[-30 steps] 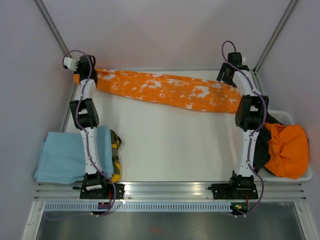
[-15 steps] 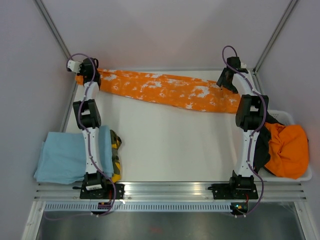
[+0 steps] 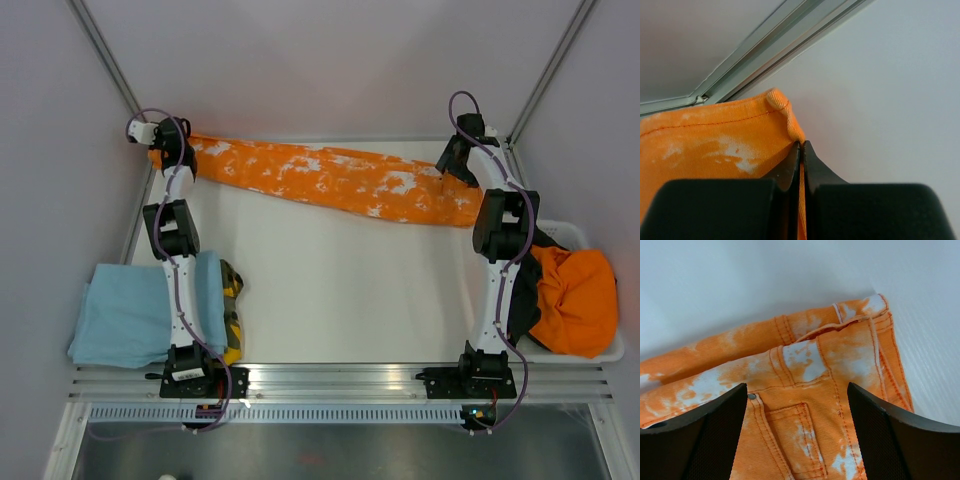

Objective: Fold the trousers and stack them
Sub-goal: Fold the trousers

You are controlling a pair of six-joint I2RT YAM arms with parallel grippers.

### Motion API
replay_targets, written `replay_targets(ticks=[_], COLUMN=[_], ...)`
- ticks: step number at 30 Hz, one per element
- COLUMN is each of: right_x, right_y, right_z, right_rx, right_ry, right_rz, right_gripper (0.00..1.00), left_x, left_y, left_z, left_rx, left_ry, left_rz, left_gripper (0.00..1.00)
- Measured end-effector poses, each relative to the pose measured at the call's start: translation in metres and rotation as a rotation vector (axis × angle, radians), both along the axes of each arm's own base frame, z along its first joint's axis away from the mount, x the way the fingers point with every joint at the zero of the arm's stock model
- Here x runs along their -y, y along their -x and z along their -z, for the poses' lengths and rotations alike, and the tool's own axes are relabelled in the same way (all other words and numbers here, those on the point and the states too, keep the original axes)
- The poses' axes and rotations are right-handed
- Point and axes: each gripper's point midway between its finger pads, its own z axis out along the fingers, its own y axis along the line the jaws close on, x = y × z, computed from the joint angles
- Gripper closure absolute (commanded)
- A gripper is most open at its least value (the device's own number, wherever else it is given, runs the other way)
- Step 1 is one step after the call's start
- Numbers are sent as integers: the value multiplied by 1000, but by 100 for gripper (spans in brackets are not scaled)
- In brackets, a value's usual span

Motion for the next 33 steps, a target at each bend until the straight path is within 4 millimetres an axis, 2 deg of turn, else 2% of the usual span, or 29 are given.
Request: replay_targets(ticks=[4,5,6,9,11,12,13,17,20,24,28,31,32,33], right_x=[0,0,1,1,2,2,2,6,16,30,38,37,37,36], right_y=[1,1,2,3,5,7,8,13,18,27,31,33,33,33], right_z=[0,0,1,1,2,3,3,5,5,6,7,7,9,10], right_rx=[-3,-4,-6,-11,-22,-27,-31,-50,-63,-83,-105,-122,-129,-135], right_ry=[1,1,2,4,2,2,3,-1,-5,2,28,45,49,53], right_rz=[1,2,3,8,13,14,16,29,49,48,13,-25,-36,-50], right_gripper=[14,14,14,14,13,11,9,6,6,6,7,17,26,30], left_x=[-2,-1,0,-1,-3,-5,-7,-12,-11,0,18,32,36,39], left_y=[-5,-6,-7,-8,-7,-6,-5,3,13,28,43,58,63,67], left_z=[-13,-14,-13,-5,-1,-1,2,12,8,-33,-97,-135,-141,-144], left_rx=[71,84,91,88,79,79,67,17,-53,-103,-87,-78,-83,-95], left_ry=[-4,-5,-4,2,2,0,-4,-5,-15,-50,-99,-134,-140,-143], left_rz=[2,6,13,21,19,15,13,4,10,80,168,221,235,241], left_gripper=[98,94,78,42,26,9,4,1,1,3,4,4,4,4])
